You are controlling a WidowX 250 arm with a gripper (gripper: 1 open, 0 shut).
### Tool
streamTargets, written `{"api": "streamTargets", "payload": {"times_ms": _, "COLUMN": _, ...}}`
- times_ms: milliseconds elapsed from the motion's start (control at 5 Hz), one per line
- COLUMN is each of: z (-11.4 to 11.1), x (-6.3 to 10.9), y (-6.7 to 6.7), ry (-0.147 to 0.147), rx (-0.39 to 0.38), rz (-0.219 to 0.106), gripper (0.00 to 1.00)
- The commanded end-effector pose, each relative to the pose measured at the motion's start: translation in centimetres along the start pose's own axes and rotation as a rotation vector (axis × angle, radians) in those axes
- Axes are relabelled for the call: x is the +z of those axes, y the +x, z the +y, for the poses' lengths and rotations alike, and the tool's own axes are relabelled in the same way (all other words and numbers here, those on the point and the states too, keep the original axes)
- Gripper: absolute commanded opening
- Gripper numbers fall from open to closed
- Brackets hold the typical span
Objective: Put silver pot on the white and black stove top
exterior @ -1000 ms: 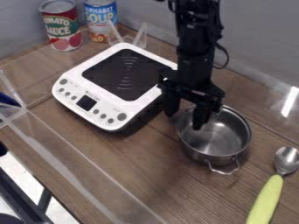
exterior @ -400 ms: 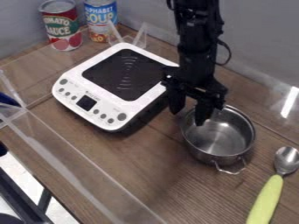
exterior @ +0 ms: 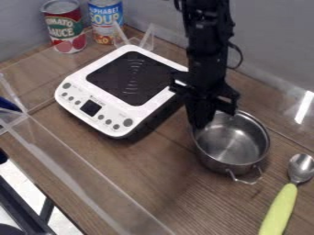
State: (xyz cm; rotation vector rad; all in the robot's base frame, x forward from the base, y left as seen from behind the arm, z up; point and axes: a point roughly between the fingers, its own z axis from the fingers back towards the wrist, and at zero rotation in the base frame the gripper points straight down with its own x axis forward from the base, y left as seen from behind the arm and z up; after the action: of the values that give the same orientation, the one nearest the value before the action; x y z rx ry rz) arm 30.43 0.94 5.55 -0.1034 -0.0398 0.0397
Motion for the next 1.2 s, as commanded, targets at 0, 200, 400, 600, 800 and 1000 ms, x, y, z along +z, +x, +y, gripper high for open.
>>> {"api": "streamTargets", "payload": {"times_ms": 0, "z": -0.6, "x": 5.6, "y": 1.6, "ry": -0.008, "rx": 0.005, "rz": -0.115, "gripper": 0.00}}
{"api": "streamTargets", "payload": {"times_ms": 200, "z": -0.3, "x": 9.9, "y": 2.6, "ry": -0.021, "rx": 0.027, "rz": -0.166, "gripper": 0.00}}
{"api": "streamTargets", "payload": {"times_ms": 400, "z": 2.6, "x": 14.3, "y": 4.0, "ry": 0.002, "rx": 0.059, "rz": -0.215, "gripper": 0.00}}
{"api": "streamTargets", "payload": {"times_ms": 600, "z": 5.9, "x": 15.3, "y": 4.2, "ry": 0.021, "rx": 0.097, "rz": -0.216, "gripper": 0.00}}
{"api": "streamTargets", "payload": {"times_ms": 800, "z": 4.7, "x": 14.6, "y": 3.3, "ry": 0.016, "rx": 0.082, "rz": -0.203, "gripper": 0.00}}
{"api": "streamTargets", "payload": {"times_ms": 1000, "z": 3.0, "x": 13.6, "y": 2.6, "ry": 0.015, "rx": 0.050, "rz": -0.187, "gripper": 1.00}}
